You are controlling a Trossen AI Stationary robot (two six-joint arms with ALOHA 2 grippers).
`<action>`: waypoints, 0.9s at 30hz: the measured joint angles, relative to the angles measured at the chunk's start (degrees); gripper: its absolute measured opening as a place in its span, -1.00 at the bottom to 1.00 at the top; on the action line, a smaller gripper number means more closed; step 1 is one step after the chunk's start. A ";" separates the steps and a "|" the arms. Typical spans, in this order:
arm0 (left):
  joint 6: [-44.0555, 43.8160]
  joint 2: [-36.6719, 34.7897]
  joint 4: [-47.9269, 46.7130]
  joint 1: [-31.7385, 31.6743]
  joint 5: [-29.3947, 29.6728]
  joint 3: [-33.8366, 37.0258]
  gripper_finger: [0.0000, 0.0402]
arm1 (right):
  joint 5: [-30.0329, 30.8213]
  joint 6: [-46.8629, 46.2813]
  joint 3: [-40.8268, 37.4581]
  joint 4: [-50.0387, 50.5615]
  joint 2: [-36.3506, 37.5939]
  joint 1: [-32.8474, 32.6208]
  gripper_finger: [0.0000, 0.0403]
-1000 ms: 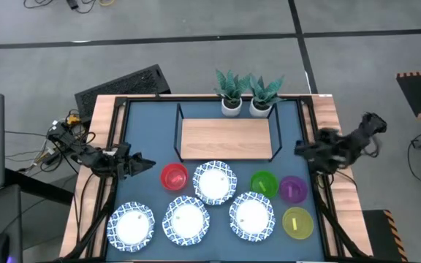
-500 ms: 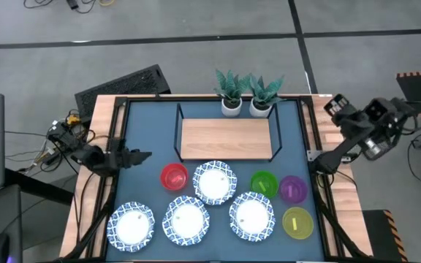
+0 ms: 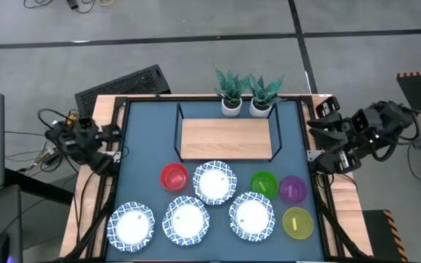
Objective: Place and stack bowls onto a shelf
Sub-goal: Put the top center white and blue plate on the shelf
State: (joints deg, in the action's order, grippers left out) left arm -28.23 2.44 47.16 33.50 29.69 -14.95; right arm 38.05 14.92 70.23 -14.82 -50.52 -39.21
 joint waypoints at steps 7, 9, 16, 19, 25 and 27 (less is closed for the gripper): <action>2.77 10.18 -25.71 0.00 0.06 -20.06 -0.02 | 18.91 0.85 8.03 16.48 -6.43 0.36 -0.44; 3.25 13.37 -33.18 0.00 0.13 -25.10 -0.02 | 25.52 1.92 9.15 21.82 -8.40 0.34 -0.44; 0.08 21.55 -50.36 0.00 2.08 -35.47 -0.02 | 31.75 -8.67 9.43 31.62 -16.29 1.26 -0.44; 1.12 22.76 -53.14 0.00 2.50 -37.09 -0.02 | 31.40 -21.79 9.43 35.74 -19.51 2.67 -0.44; 4.12 22.30 -53.35 0.00 7.53 -38.71 -0.02 | 6.87 -34.24 12.05 35.90 -24.68 7.14 -0.44; 5.69 21.78 -53.32 0.00 7.72 -39.41 -0.02 | -0.61 -25.80 15.82 29.14 -26.59 8.83 -0.44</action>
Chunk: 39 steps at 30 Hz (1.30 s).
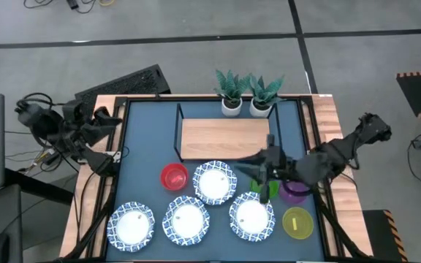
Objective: Place and stack bowls onto a shelf
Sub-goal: Put the top center white and blue plate on the shelf
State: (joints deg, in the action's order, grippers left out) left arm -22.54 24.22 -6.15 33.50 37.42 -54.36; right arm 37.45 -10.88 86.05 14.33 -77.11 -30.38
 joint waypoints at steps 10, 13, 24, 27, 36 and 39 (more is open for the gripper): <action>2.07 -0.67 -0.90 0.00 -1.84 -2.98 -0.02 | -10.45 -10.40 27.26 29.68 -6.74 11.95 -0.44; 1.83 -0.61 -2.79 0.00 -4.12 -2.96 -0.02 | -11.89 -25.48 30.13 49.79 -9.52 15.40 -0.44; -2.72 -0.63 -10.60 0.00 -3.99 -2.91 -0.02 | -19.76 -43.08 30.00 74.63 -26.72 13.40 -0.19; -2.78 -0.63 -11.79 0.00 -3.66 -2.91 -0.02 | -22.12 -46.05 30.00 74.86 -32.21 13.04 0.05; -2.77 -0.63 -14.49 0.00 -3.58 -2.91 -0.02 | -29.87 -48.22 29.98 73.37 -46.15 17.01 0.39; -3.51 -0.61 -15.46 0.00 -3.57 -2.89 -0.02 | -32.88 -46.81 30.00 69.56 -48.88 19.24 0.39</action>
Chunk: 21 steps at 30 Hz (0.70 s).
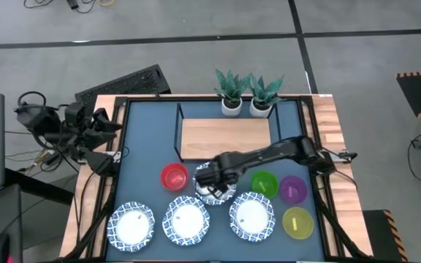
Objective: Place and stack bowls onto a shelf
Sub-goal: Put the top center white and blue plate on the shelf
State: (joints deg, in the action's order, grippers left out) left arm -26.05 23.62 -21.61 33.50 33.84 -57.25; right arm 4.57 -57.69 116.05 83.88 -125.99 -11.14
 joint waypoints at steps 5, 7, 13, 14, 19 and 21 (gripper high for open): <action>-0.95 0.00 -1.64 0.00 0.00 0.00 -0.02 | -0.08 1.73 -0.47 -0.18 -2.73 2.57 0.39; -1.46 -0.02 -2.11 0.01 0.02 0.00 -0.02 | -0.55 2.46 -2.39 -0.66 -2.51 3.16 0.39; -1.47 -0.02 -2.16 0.01 0.00 0.00 -0.02 | -3.01 0.93 -11.52 -5.73 1.60 2.56 0.39; -1.30 -0.02 -2.16 0.01 0.02 0.00 -0.02 | -3.40 0.73 -13.43 -8.27 2.87 2.46 0.39; -1.18 -0.02 -2.14 0.02 1.38 0.00 -0.02 | -5.73 -1.32 -22.12 -21.57 6.75 2.53 0.39; -1.18 -0.01 -2.12 0.01 1.44 0.00 -0.02 | -5.74 -2.35 -23.50 -22.62 7.03 2.70 0.39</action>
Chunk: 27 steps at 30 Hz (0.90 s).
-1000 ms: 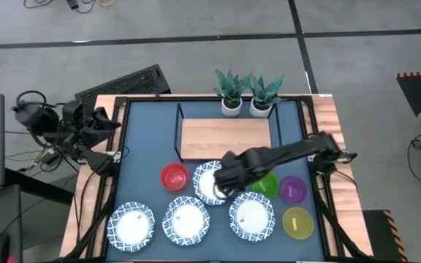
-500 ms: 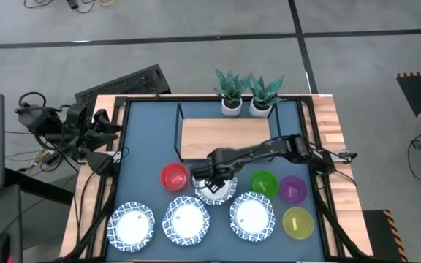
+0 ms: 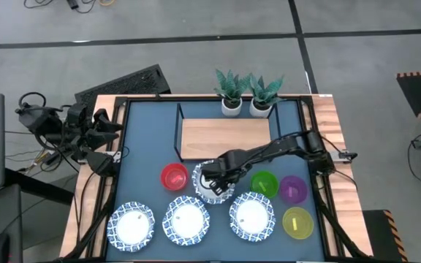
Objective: Place and stack bowls onto a shelf
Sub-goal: Put the top center white and blue plate on the shelf
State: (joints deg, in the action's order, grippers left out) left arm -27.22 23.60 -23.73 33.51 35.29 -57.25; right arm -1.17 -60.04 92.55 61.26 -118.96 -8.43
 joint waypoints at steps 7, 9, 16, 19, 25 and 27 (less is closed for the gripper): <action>-1.01 -0.01 0.04 -0.01 0.11 0.00 -0.02 | 0.42 -0.06 -0.94 0.36 -0.23 -0.15 0.39; -1.05 -0.01 0.04 -0.01 0.11 0.00 -0.02 | 0.57 0.31 -0.94 0.04 -0.25 -0.12 0.39; -1.07 0.01 0.04 -0.01 0.11 0.00 -0.02 | 0.45 1.86 -0.99 -1.59 -1.26 1.19 0.26; -1.03 0.01 0.04 -0.01 0.11 0.00 -0.02 | 0.42 1.28 -0.99 -1.64 -1.15 1.54 0.07; -0.28 0.01 0.02 -0.01 0.97 0.00 -0.02 | 0.07 1.15 -0.91 -1.56 -1.09 1.95 -0.49; -0.26 0.01 -0.07 -0.01 1.48 0.00 -0.02 | 0.00 1.17 -0.89 -1.49 -1.06 1.93 -0.67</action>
State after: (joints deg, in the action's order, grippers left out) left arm -27.49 23.62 -23.80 33.50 36.76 -57.25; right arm -1.17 -58.87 91.66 59.77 -120.03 -6.51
